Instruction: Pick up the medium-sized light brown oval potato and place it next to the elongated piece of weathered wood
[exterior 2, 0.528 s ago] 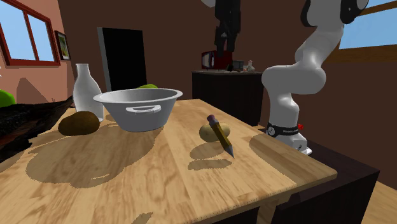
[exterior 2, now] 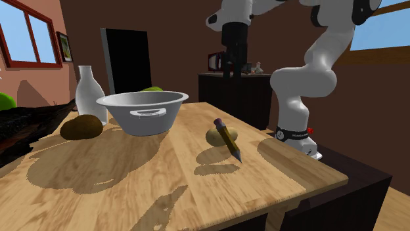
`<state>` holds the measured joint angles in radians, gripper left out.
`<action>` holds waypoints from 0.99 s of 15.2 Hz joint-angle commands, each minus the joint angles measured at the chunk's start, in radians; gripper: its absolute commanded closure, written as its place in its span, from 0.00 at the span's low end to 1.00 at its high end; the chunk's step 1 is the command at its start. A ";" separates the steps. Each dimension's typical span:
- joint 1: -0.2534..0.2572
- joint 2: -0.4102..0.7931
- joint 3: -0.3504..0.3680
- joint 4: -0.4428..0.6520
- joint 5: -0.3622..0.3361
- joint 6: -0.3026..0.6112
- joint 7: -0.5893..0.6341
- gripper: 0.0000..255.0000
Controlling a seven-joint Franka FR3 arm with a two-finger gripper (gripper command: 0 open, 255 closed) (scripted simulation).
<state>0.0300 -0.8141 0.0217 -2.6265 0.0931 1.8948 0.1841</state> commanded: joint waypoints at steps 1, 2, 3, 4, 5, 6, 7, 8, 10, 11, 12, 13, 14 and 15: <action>0.002 0.017 0.013 -0.058 0.003 0.079 0.005 0.00; 0.004 0.028 0.019 -0.085 0.005 0.117 0.008 0.00; 0.006 0.041 0.026 -0.111 0.007 0.157 0.012 0.00; 0.008 0.057 0.033 -0.135 0.009 0.199 0.015 0.00; 0.010 0.075 0.040 -0.159 0.011 0.241 0.018 0.00; 0.012 0.096 0.047 -0.180 0.013 0.284 0.022 0.00; 0.014 0.120 0.055 -0.201 0.015 0.329 0.026 0.00; 0.015 0.147 0.062 -0.220 0.017 0.375 0.030 0.00; 0.017 0.184 0.071 -0.240 0.019 0.434 0.035 0.00; 0.018 0.197 0.072 -0.247 0.020 0.453 0.034 0.00; 0.018 0.210 0.073 -0.253 0.022 0.473 0.034 0.00; 0.019 0.224 0.074 -0.259 0.023 0.492 0.034 0.00; 0.020 0.238 0.075 -0.264 0.024 0.512 0.033 0.00; 0.020 0.253 0.076 -0.270 0.026 0.532 0.033 0.00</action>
<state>0.0502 -0.5764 0.0978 -2.8895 0.1178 2.4045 0.2183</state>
